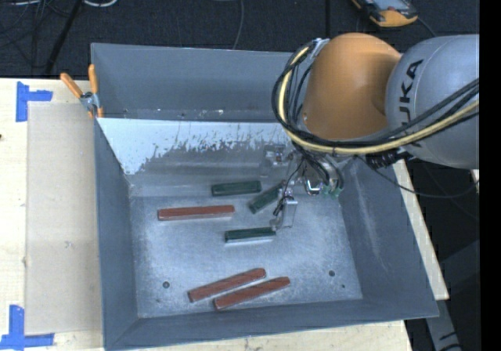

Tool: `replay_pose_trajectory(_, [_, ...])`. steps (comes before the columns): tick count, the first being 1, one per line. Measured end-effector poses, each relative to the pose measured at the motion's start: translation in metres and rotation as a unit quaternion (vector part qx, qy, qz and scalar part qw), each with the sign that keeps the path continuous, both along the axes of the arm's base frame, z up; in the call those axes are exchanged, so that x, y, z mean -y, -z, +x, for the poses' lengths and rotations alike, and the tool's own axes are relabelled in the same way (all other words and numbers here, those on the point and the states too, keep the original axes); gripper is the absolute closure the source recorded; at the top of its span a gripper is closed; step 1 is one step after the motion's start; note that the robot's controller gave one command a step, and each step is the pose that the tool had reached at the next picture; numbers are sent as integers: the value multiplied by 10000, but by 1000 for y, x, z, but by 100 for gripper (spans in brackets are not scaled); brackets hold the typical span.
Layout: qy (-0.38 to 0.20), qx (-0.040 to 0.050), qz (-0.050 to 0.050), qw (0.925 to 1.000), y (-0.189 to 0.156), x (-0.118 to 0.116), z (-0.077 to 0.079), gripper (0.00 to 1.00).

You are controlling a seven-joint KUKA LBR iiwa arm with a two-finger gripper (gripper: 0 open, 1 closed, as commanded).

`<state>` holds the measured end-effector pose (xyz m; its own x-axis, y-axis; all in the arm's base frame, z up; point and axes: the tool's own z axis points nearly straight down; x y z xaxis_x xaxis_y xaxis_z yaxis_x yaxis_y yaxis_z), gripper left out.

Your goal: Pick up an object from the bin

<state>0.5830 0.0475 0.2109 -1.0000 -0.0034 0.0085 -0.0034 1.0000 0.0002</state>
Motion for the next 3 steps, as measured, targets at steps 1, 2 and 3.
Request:
replay_pose_trajectory(1, [4, 41, 2, 10000, -5, 0, 1, 0])
replay_pose_trajectory(2, [-80, 62, 1, 9999, 50, 13, -20, 0])
replay_pose_trajectory(3, [94, 51, 4, 9999, 107, 54, -38, 0])
